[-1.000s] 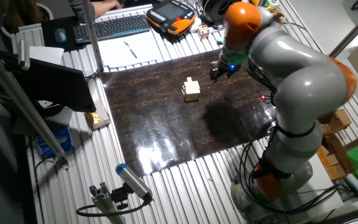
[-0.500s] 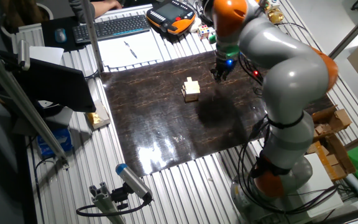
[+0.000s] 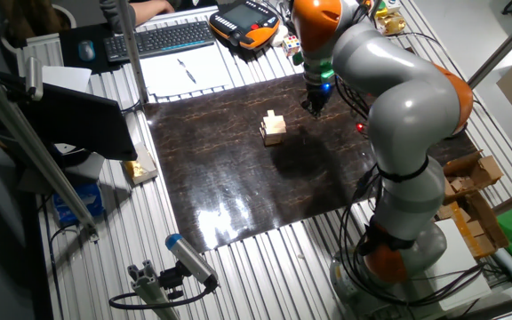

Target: Play Jenga

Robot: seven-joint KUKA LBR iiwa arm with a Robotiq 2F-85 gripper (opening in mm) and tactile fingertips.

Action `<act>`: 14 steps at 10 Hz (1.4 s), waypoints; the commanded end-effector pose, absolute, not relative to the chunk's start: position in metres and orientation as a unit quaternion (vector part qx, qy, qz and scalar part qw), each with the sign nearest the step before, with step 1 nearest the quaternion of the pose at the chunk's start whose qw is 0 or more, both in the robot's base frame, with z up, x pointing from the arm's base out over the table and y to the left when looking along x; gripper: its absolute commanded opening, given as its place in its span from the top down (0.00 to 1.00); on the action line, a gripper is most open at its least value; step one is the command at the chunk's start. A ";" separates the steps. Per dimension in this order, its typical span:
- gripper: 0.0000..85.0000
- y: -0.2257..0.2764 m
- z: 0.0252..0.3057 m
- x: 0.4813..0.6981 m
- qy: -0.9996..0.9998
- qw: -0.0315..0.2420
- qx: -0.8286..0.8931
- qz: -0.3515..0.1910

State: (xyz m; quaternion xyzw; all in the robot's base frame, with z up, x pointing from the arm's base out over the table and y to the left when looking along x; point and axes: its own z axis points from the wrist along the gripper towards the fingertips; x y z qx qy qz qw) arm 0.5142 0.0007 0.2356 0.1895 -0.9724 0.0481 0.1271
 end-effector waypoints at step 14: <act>0.99 0.001 0.235 0.514 -0.977 0.122 0.168 0.048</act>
